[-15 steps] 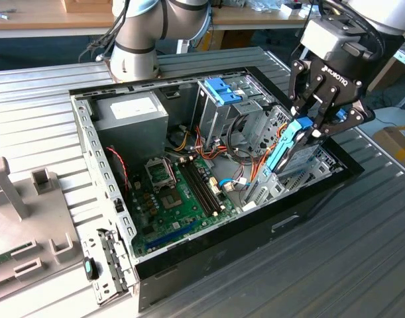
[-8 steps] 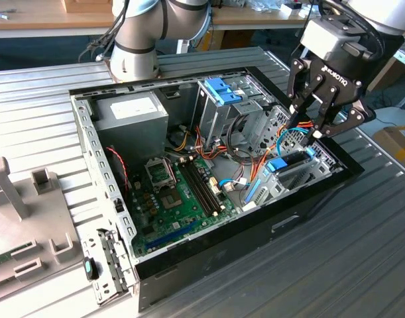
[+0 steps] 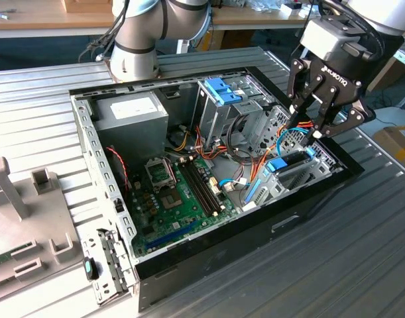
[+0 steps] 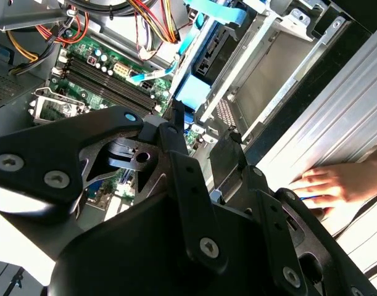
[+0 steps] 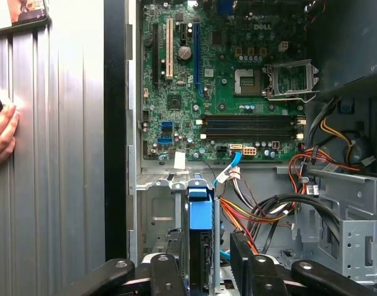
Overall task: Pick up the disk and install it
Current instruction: 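Insert the disk into the insertion slot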
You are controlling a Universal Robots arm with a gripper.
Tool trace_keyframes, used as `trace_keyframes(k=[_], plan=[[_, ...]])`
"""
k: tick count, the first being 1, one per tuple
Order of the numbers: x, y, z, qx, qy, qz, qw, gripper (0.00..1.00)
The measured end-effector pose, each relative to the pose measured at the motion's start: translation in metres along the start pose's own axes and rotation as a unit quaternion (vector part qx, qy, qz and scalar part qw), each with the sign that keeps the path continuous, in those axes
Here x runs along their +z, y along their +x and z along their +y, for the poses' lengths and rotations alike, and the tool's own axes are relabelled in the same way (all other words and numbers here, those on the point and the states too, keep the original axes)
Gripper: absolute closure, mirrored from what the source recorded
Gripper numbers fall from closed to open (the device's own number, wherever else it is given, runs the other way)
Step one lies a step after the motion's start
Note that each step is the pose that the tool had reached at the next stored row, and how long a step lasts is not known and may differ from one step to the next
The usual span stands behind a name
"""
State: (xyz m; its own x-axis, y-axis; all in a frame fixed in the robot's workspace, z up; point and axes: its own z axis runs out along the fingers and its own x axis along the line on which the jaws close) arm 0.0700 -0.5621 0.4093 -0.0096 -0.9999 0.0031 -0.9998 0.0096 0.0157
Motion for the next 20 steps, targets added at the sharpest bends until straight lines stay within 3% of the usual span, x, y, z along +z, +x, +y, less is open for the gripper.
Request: trace_keyframes(k=[7,8,10,14,17,19,20], plan=[[0.0001,-0.0008,-0.0055,0.0,0.0,-0.0001,1.0,0.56],[0.0001,-0.0013,-0.0094,0.0,0.0,0.0,1.0,0.56],[0.0003,-0.0048,-0.0249,0.0,0.0,0.0,1.0,0.56],[0.0006,-0.0086,-0.05,-0.001,0.0,0.0,1.0,0.56],[0.0007,-0.01,-0.0638,-0.001,-0.0001,0.0,1.0,0.56],[0.0007,-0.0098,-0.0622,-0.001,0.0,0.0,1.0,0.56],[0.0008,-0.009,-0.0565,-0.001,0.0011,-0.0001,1.0,0.56]])
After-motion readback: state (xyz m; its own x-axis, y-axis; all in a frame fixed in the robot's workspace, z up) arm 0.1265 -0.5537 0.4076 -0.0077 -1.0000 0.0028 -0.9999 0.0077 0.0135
